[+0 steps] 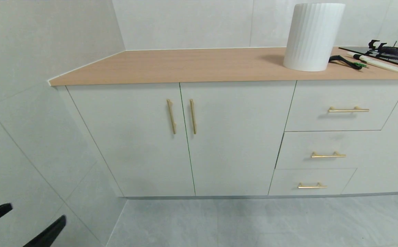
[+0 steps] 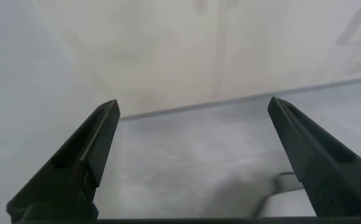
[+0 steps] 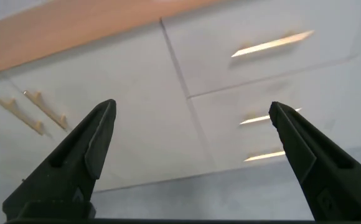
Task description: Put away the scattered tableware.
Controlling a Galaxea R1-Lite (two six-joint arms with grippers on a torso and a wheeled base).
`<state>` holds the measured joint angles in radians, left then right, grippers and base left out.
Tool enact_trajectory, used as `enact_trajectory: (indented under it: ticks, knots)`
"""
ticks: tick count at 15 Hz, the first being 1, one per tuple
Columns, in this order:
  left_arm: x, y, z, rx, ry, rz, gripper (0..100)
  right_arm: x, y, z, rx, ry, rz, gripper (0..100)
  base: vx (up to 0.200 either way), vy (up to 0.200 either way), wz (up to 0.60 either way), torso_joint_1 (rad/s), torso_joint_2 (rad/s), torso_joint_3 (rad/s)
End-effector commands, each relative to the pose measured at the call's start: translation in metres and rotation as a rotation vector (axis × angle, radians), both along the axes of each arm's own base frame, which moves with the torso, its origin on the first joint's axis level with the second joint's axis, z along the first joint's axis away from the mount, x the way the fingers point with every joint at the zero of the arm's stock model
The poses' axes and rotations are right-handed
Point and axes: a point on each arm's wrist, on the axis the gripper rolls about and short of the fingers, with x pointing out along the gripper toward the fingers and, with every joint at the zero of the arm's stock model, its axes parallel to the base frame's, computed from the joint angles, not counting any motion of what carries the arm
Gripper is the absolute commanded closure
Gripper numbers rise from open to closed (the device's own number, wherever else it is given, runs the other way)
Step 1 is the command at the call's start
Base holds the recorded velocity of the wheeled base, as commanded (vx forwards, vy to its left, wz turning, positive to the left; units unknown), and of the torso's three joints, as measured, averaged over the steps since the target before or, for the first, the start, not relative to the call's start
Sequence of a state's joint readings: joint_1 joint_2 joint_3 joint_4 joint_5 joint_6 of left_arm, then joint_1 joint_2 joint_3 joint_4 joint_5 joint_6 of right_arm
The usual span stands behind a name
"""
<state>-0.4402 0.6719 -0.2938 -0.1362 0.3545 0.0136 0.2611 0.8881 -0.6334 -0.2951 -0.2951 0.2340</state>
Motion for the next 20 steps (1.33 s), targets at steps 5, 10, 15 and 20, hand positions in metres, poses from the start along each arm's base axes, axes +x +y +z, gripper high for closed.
enact_trajectory:
  ticks: [5, 10, 15, 20]
  knots:
    - [-0.088, 0.028, -0.026, 0.038, -0.252, 0.283, 0, -0.154, -0.03, -0.07, -0.173, -0.185, -0.22, 0, 0.0, 0.0, 0.0, 0.0, 0.0, 0.0]
    - [-0.098, 0.023, -0.049, 0.04, -0.269, 0.399, 0, -0.151, -0.027, -0.126, -0.216, -0.118, -0.323, 0, 0.0, 0.0, 0.0, 0.0, 0.0, 0.0]
    - [-0.083, 0.023, -0.083, 0.082, -0.166, 0.381, 0, -0.123, -0.025, -0.176, -0.224, -0.067, -0.234, 0, 0.0, 0.0, 0.0, 0.0, 0.0, 0.0]
    - [-0.076, 0.018, -0.088, -0.05, -0.248, 0.196, 0, -0.122, -0.022, -0.186, -0.203, 0.011, -0.072, 0, 0.0, 0.0, 0.0, 0.0, 0.0, 0.0]
